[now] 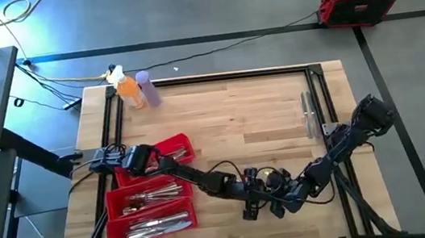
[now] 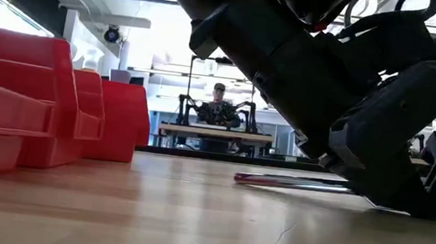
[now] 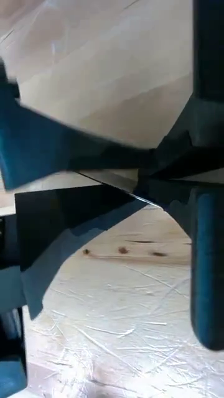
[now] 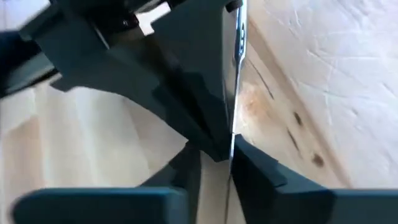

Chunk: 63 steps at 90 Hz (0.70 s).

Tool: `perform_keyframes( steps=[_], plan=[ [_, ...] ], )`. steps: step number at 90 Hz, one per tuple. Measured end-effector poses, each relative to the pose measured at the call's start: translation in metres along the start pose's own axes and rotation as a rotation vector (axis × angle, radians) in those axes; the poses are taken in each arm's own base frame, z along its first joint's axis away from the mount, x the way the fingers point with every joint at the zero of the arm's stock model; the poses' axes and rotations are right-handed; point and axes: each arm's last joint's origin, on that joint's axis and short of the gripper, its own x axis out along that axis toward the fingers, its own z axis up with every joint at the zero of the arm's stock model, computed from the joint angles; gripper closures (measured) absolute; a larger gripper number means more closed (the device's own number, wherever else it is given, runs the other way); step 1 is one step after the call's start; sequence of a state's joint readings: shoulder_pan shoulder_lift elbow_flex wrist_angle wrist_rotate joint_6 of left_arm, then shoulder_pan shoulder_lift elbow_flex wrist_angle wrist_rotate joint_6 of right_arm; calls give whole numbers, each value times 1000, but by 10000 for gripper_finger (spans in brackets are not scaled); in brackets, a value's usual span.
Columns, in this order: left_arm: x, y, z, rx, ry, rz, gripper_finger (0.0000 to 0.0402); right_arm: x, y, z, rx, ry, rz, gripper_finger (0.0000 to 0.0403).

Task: Sort silverware
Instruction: Put the silver knife in the bottom red bin

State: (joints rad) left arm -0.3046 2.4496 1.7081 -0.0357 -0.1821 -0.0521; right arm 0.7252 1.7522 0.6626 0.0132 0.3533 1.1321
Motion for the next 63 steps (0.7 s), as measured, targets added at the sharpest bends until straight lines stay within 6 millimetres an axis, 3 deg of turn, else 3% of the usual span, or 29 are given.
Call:
perform_keyframes(
  steps=[6, 14, 40, 51, 63],
  plan=[
    [-3, 0, 3, -3, 0, 1, 401, 0, -1, -2, -6, 8, -24, 391],
    [-13, -2, 8, 8, 14, -7, 401, -1, -1, -4, 0, 2, -40, 396],
    [-80, -32, 25, 253, 162, 49, 400, -3, 2, -4, -44, -10, -43, 403],
    [-79, -35, 19, 321, 196, 80, 378, -3, 3, -3, -49, -6, -44, 403],
    [-73, -24, 11, 296, 223, 102, 328, -3, 3, -3, -48, -3, -42, 403]
  ],
)
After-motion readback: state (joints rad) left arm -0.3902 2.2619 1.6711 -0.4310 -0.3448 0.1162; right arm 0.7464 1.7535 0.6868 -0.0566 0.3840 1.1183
